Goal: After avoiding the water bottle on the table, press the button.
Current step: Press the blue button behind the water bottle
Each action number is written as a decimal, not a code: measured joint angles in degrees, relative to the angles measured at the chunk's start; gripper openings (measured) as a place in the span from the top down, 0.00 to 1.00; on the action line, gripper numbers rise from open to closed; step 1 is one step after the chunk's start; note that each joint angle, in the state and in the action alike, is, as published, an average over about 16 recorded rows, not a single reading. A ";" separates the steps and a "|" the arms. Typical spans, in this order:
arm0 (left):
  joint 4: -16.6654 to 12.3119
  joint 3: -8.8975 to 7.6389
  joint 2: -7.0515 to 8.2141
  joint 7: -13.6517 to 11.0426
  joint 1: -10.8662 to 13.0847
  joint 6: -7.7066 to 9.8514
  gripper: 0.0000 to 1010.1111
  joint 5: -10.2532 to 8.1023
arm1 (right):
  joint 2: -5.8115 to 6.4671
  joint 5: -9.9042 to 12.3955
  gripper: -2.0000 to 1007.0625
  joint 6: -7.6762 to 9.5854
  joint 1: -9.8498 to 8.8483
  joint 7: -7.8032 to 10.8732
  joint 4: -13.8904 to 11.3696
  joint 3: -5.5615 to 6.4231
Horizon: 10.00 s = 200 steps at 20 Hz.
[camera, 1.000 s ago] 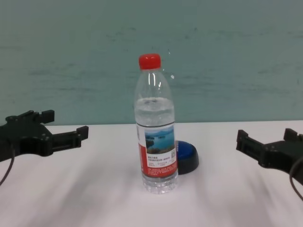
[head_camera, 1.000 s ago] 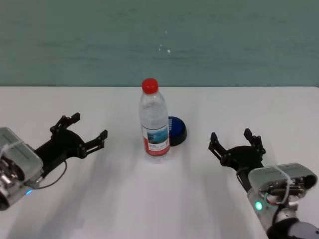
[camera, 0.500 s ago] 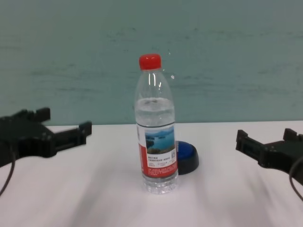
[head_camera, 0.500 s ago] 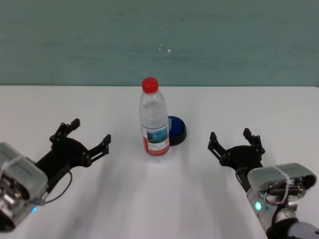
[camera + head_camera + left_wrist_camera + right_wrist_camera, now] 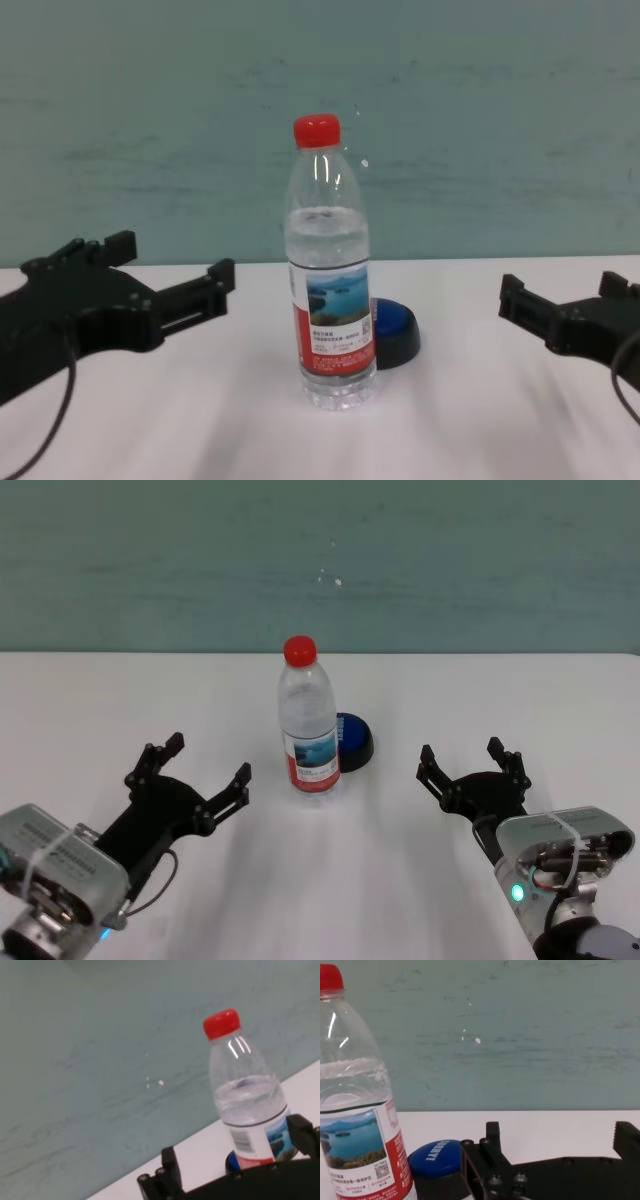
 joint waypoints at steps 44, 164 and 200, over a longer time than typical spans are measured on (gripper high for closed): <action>5.47 -0.86 -5.65 -0.92 3.57 -7.43 0.01 1.31 | 0.00 0.00 0.00 0.00 0.00 0.00 0.00 0.00; 5.46 -0.85 -5.61 -0.93 3.54 -7.47 0.01 1.23 | 11.45 2.78 0.00 8.59 11.75 21.99 3.64 1.68; 5.46 -0.85 -5.61 -0.93 3.54 -7.47 0.01 1.23 | 9.21 3.13 0.00 7.06 21.04 25.19 16.01 -5.35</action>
